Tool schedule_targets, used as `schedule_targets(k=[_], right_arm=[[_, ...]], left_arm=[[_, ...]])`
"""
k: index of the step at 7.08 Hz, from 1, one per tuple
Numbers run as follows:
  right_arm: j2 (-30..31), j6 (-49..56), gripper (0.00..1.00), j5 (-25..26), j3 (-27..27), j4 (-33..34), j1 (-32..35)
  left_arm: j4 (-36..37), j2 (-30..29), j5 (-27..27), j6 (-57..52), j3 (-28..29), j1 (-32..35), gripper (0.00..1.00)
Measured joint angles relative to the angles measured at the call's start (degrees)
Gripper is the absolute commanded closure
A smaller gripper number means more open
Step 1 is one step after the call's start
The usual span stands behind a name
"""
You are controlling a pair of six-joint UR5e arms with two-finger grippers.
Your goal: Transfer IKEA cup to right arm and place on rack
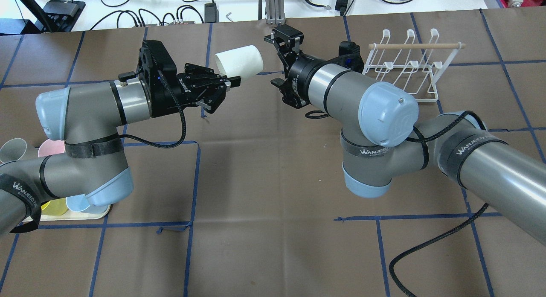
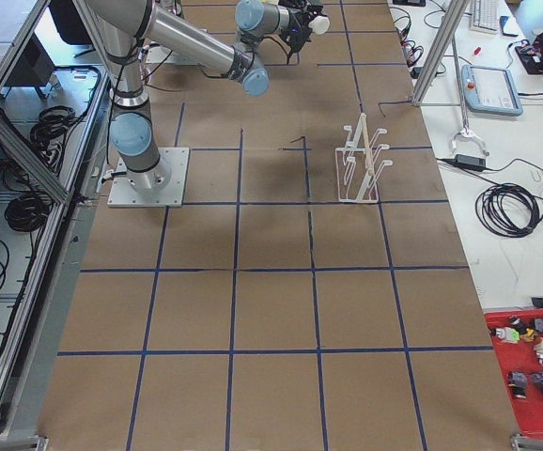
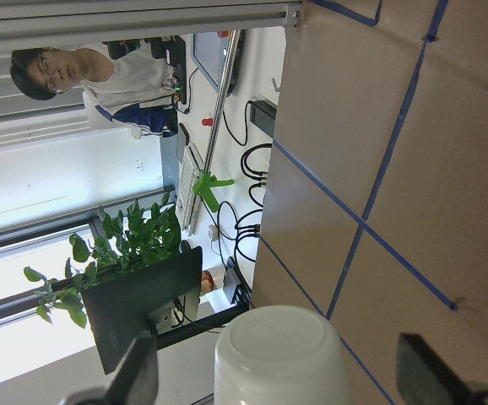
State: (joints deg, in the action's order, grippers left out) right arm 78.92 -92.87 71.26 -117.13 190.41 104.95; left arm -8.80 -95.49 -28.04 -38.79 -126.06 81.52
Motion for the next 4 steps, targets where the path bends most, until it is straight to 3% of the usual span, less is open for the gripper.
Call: schedule_targets(k=[4], right_arm=[[-2.09,-0.78,0.0,3.63,2.6,-0.83,2.89]], left_arm=[[0.01,0.07,0.0,0.05,-0.12,0.35,0.99]])
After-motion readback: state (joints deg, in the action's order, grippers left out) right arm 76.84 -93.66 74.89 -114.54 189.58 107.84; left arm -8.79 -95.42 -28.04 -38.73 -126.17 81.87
